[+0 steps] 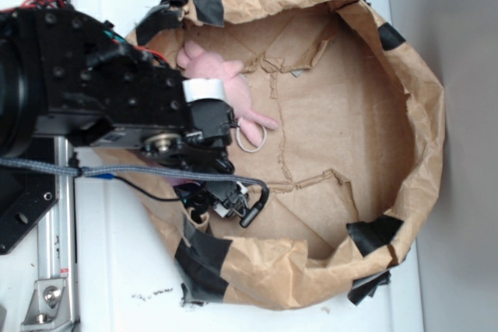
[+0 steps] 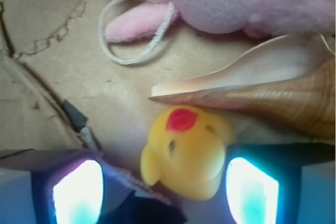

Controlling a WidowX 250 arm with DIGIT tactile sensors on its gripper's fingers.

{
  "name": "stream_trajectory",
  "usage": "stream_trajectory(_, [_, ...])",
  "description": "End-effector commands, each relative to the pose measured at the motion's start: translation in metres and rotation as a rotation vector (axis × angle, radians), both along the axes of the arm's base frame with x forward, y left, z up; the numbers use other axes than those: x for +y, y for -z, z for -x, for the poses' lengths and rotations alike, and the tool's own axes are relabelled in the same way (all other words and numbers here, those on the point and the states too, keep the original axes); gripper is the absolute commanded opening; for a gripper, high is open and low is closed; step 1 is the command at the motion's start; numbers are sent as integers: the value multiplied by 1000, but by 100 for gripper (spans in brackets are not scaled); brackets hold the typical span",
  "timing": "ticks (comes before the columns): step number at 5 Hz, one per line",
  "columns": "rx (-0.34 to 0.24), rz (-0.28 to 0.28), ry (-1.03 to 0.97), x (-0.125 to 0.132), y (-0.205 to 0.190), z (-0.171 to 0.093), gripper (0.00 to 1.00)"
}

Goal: Grab the yellow duck.

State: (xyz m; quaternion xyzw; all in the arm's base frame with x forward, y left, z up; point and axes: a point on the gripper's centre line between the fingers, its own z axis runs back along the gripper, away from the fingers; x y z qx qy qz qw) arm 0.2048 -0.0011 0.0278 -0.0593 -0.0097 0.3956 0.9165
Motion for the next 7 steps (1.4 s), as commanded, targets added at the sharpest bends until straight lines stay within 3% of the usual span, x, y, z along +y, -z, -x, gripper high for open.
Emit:
stream_trajectory(1, [10,-15,-27,1,1,-2,100])
stream_trajectory(3, [-2,-22,14,-1,1,-2,100])
stream_trajectory(4, [-25,-23,54,4,6,-7,0])
stream_trajectory(7, [-39,13,93,6,-2,-9,0])
